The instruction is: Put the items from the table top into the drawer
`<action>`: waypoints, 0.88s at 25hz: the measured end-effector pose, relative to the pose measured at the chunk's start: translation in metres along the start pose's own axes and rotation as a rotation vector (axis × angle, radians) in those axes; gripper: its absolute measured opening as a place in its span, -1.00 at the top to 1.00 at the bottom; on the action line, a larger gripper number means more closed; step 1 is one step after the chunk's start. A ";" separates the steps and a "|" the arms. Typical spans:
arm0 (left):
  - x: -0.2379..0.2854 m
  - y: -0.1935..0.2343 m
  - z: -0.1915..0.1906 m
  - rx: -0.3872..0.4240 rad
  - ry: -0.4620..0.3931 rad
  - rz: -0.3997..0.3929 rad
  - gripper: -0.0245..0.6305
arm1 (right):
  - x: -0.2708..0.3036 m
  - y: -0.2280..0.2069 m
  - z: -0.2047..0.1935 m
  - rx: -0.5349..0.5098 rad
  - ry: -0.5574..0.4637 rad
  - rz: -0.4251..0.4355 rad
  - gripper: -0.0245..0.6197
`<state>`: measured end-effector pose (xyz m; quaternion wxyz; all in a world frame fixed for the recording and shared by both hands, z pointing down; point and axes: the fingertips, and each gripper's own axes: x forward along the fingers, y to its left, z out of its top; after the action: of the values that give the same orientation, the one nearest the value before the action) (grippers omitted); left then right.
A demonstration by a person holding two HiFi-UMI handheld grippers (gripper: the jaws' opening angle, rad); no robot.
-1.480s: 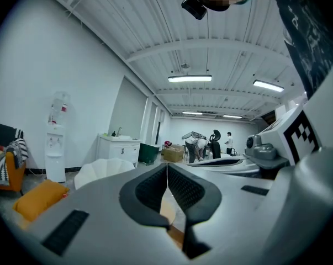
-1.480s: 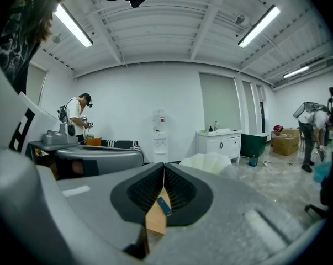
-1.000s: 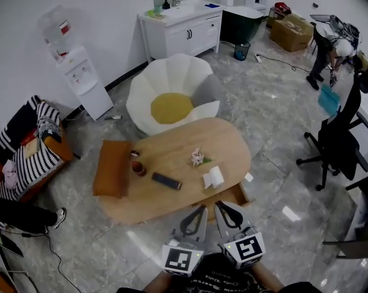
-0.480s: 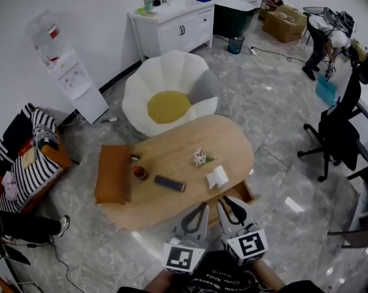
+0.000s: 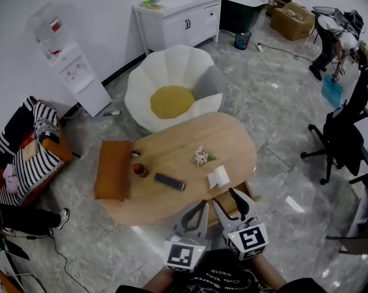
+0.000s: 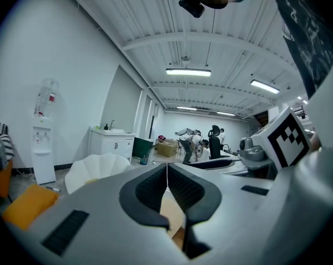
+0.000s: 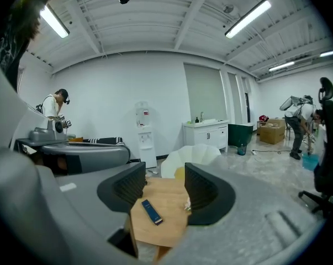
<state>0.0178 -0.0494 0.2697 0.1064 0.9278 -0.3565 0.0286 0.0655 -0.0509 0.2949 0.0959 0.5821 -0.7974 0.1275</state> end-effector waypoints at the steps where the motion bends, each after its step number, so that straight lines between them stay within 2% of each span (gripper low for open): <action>1: 0.003 0.000 0.001 0.000 -0.002 0.008 0.89 | 0.002 -0.002 -0.001 -0.002 0.011 0.014 0.24; 5: 0.018 0.000 -0.003 -0.007 0.007 0.044 0.89 | 0.011 -0.015 -0.006 -0.009 0.054 0.050 0.11; 10: 0.035 0.003 -0.009 -0.010 0.018 0.088 0.89 | 0.022 -0.035 -0.014 -0.007 0.082 0.074 0.10; 17: 0.054 0.007 -0.018 -0.053 0.038 0.159 0.89 | 0.037 -0.058 -0.023 -0.013 0.134 0.099 0.11; 22: 0.069 0.009 -0.027 -0.065 0.047 0.195 0.89 | 0.045 -0.074 -0.041 -0.004 0.179 0.103 0.10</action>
<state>0.0633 -0.0952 0.3066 0.1416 0.8838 -0.4433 0.0488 0.1227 -0.0998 0.3542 0.1610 0.5265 -0.8147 0.1821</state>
